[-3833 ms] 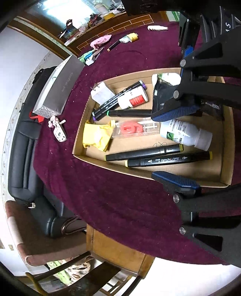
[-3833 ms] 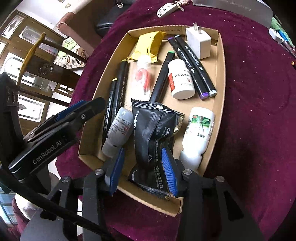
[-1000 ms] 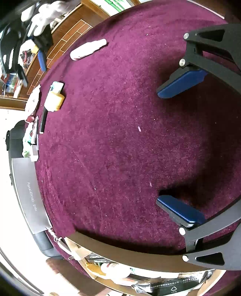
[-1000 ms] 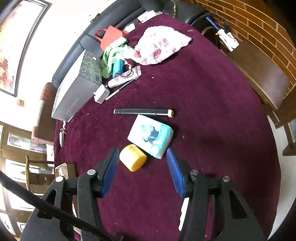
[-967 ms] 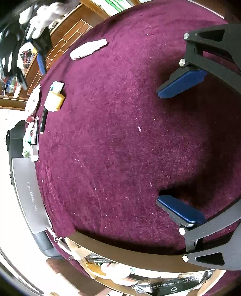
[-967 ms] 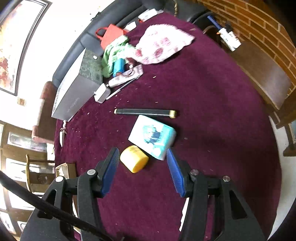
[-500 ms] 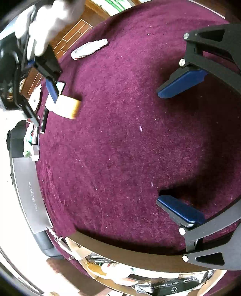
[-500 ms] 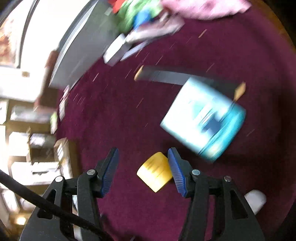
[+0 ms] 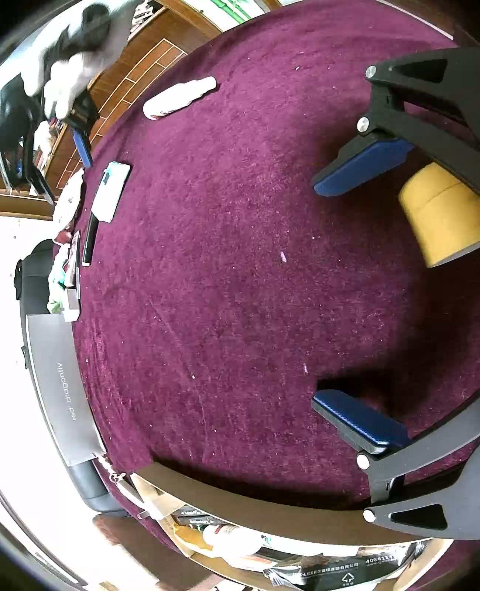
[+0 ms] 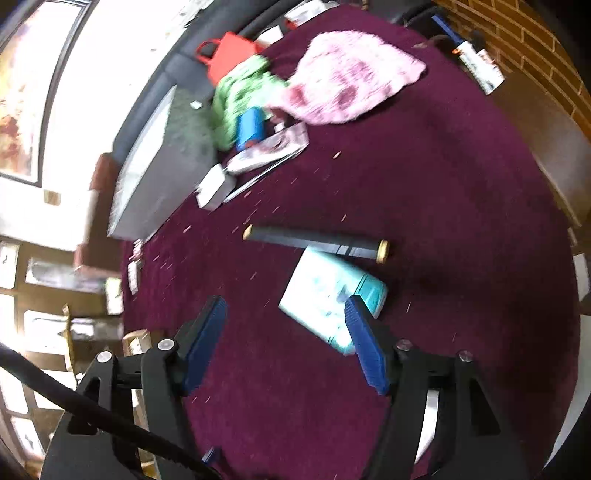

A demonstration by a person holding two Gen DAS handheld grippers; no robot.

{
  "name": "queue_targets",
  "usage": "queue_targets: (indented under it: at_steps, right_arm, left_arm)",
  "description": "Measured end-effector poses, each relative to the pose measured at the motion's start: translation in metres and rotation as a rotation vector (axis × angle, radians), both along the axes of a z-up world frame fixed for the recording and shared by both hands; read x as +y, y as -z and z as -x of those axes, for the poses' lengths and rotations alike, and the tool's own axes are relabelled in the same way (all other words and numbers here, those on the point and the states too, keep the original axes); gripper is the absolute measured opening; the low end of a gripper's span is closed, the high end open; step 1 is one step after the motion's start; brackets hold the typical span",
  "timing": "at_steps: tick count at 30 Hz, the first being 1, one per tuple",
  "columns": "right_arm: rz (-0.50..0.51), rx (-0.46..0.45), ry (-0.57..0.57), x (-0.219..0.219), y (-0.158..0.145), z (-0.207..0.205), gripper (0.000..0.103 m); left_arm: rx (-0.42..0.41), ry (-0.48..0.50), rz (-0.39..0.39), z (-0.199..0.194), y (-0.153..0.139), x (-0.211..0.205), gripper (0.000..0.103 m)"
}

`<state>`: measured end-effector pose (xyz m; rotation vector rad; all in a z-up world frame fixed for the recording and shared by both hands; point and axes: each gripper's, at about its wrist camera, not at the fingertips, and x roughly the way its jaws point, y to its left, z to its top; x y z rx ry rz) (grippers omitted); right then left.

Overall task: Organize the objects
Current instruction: 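Move the open left tool toward the yellow sponge roll on the table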

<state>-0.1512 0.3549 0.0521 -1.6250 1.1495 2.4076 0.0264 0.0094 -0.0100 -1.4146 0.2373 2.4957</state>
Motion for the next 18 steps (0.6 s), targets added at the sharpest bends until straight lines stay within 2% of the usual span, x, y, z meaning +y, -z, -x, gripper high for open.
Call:
queue_targets:
  at_steps: [2, 5, 9, 11, 14, 15, 18]
  right_arm:
    - [-0.039, -0.011, 0.014, -0.001, 0.006, 0.014, 0.066]
    - [-0.034, -0.047, 0.004, -0.005, 0.021, 0.032, 0.066]
    - [0.09, -0.095, -0.106, -0.03, 0.039, 0.032, 0.068]
    - [0.147, -0.121, -0.211, -0.052, 0.043, 0.024, 0.068]
    - [0.291, -0.195, -0.354, -0.08, 0.051, 0.004, 0.067]
    - [0.272, -0.189, -0.362, -0.081, 0.048, 0.0, 0.067]
    - [0.081, -0.062, -0.269, -0.059, 0.011, 0.005, 0.067]
  left_arm:
    - [0.0, 0.0, 0.0, 0.0, 0.0, 0.0, 0.102]
    - [0.0, 0.0, 0.0, 0.0, 0.0, -0.001, 0.102]
    - [0.0, 0.0, -0.001, 0.0, 0.001, -0.001, 0.102]
    - [0.001, 0.0, -0.001, 0.0, 0.001, -0.001, 0.102]
    - [0.0, 0.0, -0.001, 0.0, 0.001, -0.001, 0.102]
    - [0.001, 0.0, -0.001, 0.0, 0.001, -0.001, 0.102]
    - [0.002, -0.001, -0.001, 0.0, 0.001, -0.001, 0.102]
